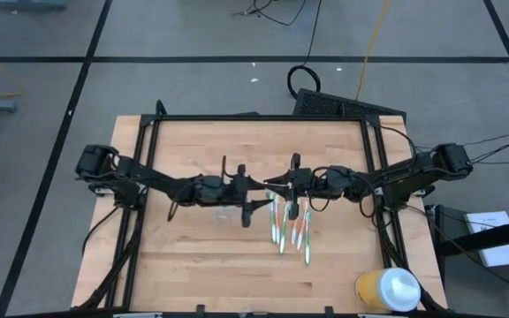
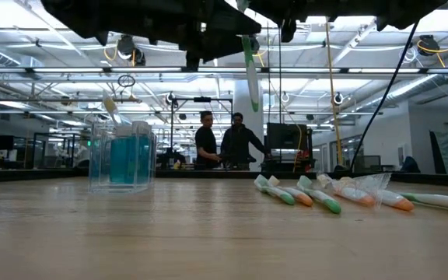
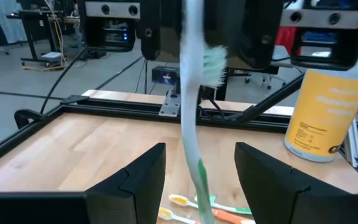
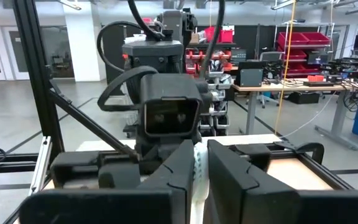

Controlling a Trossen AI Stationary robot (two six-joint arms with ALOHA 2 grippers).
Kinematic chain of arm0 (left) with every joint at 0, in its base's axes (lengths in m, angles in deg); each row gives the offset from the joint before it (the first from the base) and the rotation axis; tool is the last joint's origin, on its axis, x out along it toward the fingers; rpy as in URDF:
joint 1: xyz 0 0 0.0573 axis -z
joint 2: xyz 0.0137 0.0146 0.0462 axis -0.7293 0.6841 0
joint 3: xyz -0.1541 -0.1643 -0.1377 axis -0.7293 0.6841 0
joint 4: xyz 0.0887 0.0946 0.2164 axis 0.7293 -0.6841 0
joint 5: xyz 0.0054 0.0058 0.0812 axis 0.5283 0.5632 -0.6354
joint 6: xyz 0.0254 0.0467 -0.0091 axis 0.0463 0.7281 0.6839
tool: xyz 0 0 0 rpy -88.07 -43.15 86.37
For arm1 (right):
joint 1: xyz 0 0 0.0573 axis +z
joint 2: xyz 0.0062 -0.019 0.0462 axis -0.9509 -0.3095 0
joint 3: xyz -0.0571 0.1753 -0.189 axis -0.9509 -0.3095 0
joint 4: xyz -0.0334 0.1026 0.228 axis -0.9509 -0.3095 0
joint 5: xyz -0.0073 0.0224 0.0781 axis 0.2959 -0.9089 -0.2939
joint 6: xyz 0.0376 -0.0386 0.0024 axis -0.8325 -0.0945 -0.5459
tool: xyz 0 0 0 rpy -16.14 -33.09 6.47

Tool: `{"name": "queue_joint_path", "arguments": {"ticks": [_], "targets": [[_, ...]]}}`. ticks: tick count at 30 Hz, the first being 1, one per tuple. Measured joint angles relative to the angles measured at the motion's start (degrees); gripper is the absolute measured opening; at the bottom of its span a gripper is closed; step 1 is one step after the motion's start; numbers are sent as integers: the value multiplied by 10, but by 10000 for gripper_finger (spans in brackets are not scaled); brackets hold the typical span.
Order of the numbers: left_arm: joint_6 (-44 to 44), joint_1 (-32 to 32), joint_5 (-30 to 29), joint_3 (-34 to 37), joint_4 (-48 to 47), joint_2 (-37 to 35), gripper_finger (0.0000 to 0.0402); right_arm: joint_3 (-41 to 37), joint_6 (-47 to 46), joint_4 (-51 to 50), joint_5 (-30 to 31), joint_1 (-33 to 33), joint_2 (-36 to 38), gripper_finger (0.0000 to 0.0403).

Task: Pick & Place toothbrushing station
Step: Put the green toothbrush in the transparent organizer

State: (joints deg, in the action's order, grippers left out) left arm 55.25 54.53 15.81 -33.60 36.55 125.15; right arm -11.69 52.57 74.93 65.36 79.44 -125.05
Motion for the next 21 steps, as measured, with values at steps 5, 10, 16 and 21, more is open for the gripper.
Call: {"name": "queue_joint_path", "arguments": {"ticks": [5,10,16,21], "targets": [[-12,-1,0,-8,-2,17,200,0,16,2,0,5,0,31],[-10,-1,16,-8,-14,17,159,0,17,2,0,5,0,31],[-14,-1,15,-8,-14,17,41,0,19,2,-1,5,0,32],[-7,-1,8,-8,-47,-7,30,2,43,-4,-16,11,1,59]]}}
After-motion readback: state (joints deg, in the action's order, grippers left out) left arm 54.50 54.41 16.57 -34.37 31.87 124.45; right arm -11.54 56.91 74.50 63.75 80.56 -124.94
